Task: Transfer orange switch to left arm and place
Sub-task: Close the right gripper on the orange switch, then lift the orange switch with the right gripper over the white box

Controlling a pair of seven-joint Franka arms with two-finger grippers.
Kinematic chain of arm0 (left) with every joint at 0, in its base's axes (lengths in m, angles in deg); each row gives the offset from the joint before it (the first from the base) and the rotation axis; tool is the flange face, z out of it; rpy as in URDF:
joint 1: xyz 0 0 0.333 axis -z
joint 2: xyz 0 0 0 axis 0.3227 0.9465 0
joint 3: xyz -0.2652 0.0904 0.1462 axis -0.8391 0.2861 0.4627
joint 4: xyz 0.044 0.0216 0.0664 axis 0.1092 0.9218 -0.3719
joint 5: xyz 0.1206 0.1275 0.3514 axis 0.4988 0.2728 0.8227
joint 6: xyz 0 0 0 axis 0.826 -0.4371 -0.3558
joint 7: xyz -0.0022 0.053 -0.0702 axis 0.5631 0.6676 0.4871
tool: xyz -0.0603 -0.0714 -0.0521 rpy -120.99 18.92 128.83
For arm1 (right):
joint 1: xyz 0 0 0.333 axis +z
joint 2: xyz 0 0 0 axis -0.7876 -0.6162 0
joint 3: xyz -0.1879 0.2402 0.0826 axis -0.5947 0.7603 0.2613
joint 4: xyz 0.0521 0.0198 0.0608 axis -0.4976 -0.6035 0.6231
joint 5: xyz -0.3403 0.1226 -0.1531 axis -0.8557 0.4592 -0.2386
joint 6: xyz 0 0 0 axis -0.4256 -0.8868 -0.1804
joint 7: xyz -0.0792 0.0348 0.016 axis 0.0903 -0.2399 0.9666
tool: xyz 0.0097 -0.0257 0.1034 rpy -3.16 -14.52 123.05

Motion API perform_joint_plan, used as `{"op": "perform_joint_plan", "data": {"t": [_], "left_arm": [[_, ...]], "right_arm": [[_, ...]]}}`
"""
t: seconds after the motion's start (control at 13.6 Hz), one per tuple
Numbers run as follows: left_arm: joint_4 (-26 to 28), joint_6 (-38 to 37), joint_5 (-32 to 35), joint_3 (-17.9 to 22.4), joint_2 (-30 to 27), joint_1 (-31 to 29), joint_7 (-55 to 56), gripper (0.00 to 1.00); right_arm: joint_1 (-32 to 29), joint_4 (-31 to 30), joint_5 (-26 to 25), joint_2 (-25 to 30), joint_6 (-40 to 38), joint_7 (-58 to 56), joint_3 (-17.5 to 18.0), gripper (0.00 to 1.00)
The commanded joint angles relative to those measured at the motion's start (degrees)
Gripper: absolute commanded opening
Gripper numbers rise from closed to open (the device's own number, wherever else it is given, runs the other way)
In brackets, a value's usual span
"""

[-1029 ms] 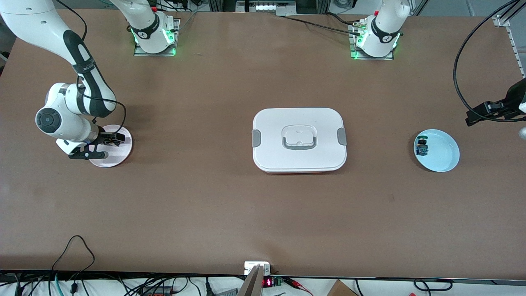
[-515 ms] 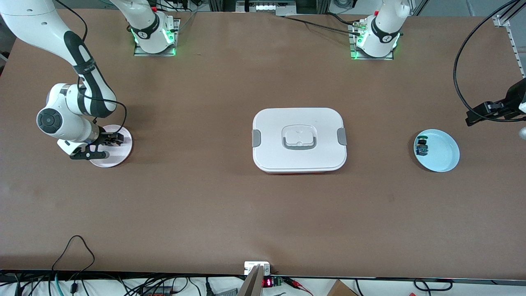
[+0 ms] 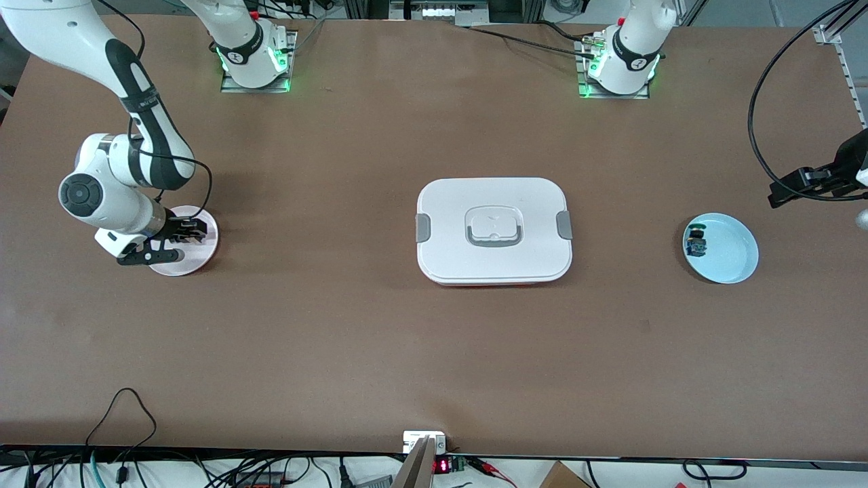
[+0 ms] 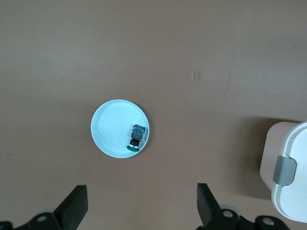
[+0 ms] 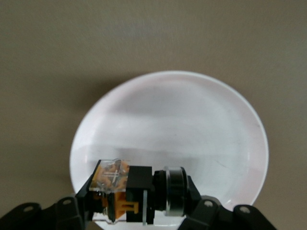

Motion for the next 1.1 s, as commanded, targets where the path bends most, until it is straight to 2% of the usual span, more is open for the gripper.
{"op": "perform_joint_plan", "data": {"t": [0.0, 0.15, 0.29, 0.51, 0.66, 0.88, 1.03], "left_arm": [[-1.85, -0.58, 0.77, -0.23, 0.95, -0.25, -1.25, 1.00], [-1.85, -0.58, 0.77, -0.23, 0.95, -0.25, -1.25, 1.00], [-1.85, -0.58, 0.68, -0.23, 0.95, -0.25, -1.25, 1.00], [-1.85, -0.58, 0.77, -0.32, 1.13, 0.01, -1.16, 1.00], [-1.85, -0.58, 1.38, -0.32, 1.83, 0.72, -0.90, 1.00], [-2.02, -0.58, 0.42, -0.41, 2.19, 0.10, -0.90, 1.00], [-3.68, -0.58, 0.51, -0.41, 2.27, 0.71, -0.81, 1.00]], "right_arm": [[-0.54, -0.13, -0.19, 4.50, -1.46, -1.61, 1.51, 0.02], [-0.27, 0.04, -0.01, 6.17, -2.59, -1.53, 2.91, 0.01], [-0.19, 2.14, -0.01, 7.49, -7.93, -1.70, 4.49, 0.00], [-0.10, 10.30, 0.08, 9.08, -21.29, -2.23, 14.31, 0.00], [-0.01, 14.00, 0.95, 9.95, -24.30, -2.23, 20.12, 0.00], [0.78, 16.82, 12.34, 13.37, -27.72, -3.89, 21.72, 0.00], [2.27, 19.37, 14.13, 15.66, -30.19, -5.91, 21.81, 0.00]]}}
